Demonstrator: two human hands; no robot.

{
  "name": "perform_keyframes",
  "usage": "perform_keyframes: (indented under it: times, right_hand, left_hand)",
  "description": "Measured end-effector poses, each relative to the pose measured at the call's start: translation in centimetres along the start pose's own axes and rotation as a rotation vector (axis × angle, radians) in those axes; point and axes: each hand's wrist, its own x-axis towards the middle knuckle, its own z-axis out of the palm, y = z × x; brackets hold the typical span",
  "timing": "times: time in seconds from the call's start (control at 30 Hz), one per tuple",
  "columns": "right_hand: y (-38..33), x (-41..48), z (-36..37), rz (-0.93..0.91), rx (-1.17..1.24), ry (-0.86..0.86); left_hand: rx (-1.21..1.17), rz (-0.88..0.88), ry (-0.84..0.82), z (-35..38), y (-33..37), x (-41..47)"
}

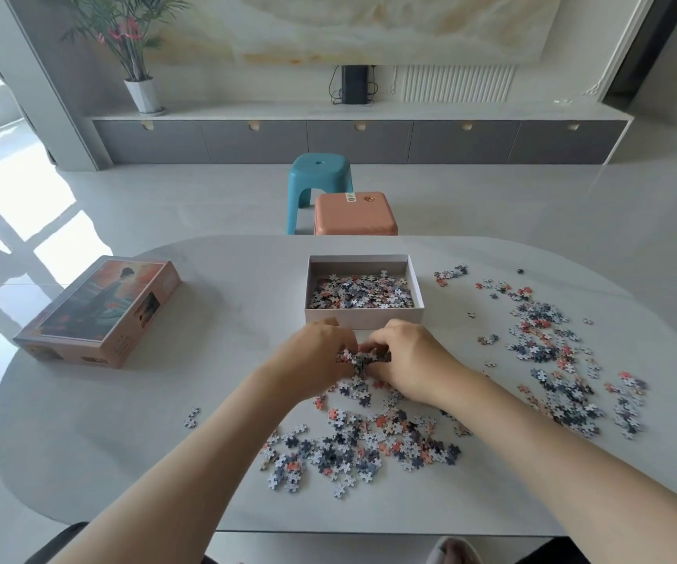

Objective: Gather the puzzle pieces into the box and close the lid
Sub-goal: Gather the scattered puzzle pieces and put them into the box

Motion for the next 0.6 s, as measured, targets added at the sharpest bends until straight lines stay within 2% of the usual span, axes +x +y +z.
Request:
perform_keyframes:
  times: [0.2,0.37,0.5,0.6]
  right_hand:
    - [0.2,0.5,-0.7,-0.003,0.094,0.090]
    - [-0.4,1.2,-2.5,0.014,0.220,0.170]
    - [-1.4,3.1,-5.2,-0.022,0.244,0.326]
    - [-2.0,5.5,-6.4,-0.059,0.151,0.451]
  left_hand:
    - [-0.081,-0.064,0.046,-0.4,-0.3,1.2]
    - [-0.217,-0.041,0.089,-1.9,-0.1,2.4]
    - [-0.400,-0.069,0.257,-3.5,-0.1,4.6]
    - [-0.294,-0.070,0.419,-4.3,-0.4,6.1]
